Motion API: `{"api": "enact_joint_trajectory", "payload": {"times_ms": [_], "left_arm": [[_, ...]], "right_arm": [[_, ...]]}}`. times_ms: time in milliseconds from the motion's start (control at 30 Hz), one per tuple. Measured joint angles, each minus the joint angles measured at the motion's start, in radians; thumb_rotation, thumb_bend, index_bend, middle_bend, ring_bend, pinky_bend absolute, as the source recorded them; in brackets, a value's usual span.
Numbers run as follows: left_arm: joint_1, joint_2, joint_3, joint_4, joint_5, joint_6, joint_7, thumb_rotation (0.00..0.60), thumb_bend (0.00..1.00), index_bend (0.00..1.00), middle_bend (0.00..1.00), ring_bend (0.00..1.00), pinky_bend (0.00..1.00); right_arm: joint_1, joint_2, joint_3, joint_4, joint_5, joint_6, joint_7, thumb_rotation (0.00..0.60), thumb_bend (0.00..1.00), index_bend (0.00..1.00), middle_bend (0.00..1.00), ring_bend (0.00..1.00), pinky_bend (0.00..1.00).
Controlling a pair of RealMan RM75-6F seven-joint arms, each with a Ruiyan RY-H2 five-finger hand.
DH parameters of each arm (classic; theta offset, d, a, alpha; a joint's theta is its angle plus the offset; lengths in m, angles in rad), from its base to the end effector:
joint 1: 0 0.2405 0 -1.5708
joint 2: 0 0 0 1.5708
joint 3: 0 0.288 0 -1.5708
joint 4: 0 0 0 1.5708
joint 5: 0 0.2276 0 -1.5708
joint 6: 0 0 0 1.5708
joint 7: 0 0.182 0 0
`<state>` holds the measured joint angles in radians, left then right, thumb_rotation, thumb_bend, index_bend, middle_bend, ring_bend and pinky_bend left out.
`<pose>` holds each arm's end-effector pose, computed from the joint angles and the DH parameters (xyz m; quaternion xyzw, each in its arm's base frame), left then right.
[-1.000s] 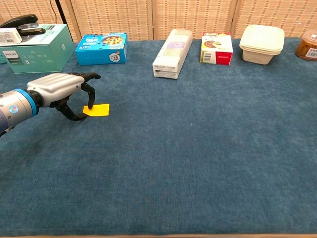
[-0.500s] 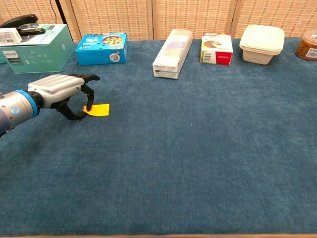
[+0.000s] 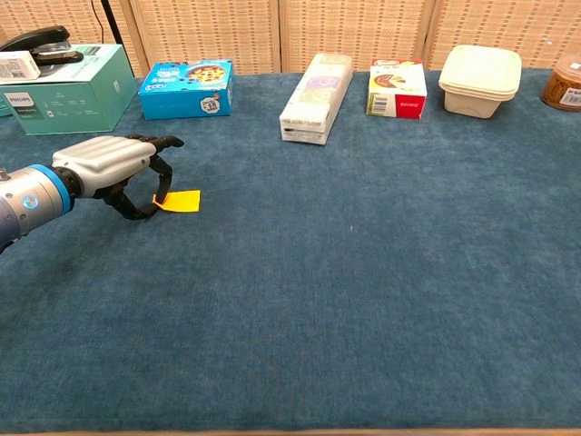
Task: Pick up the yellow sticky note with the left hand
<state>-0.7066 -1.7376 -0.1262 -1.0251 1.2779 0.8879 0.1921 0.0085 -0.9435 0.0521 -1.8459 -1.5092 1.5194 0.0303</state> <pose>-0.2343 0.4213 -0.0915 -0.7652 -0.3442 -0.3092 0.4477 -0.3180 -0.1959 0.1989 0.5611 -0.4214 0.4068 0.5848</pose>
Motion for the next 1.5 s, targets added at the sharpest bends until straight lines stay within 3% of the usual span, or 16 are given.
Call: {"api": "enact_joint_trajectory", "payload": {"times_ms": [767, 1100, 1500], "left_arm": [[-0.027, 0.006, -0.008, -0.042, 0.02, 0.026, 0.074, 0.6, 0.52, 0.69, 0.0, 0.0, 0.0], [-0.071, 0.019, -0.032, -0.159, 0.012, 0.038, 0.22, 0.6, 0.52, 0.69, 0.0, 0.0, 0.0], [-0.104, 0.04, -0.058, -0.3, 0.078, 0.13, 0.256, 0.6, 0.52, 0.67, 0.0, 0.0, 0.0]], "right_arm": [[0.001, 0.007, 0.001, -0.003, 0.003, -0.003, 0.017, 0.6, 0.0, 0.0, 0.0, 0.0, 0.0], [0.001, 0.011, 0.003, -0.002, 0.008, -0.002, 0.028, 0.6, 0.0, 0.0, 0.0, 0.0, 0.0], [-0.001, 0.015, 0.003, -0.003, 0.005, 0.001, 0.038, 0.6, 0.0, 0.0, 0.0, 0.0, 0.0]]}}
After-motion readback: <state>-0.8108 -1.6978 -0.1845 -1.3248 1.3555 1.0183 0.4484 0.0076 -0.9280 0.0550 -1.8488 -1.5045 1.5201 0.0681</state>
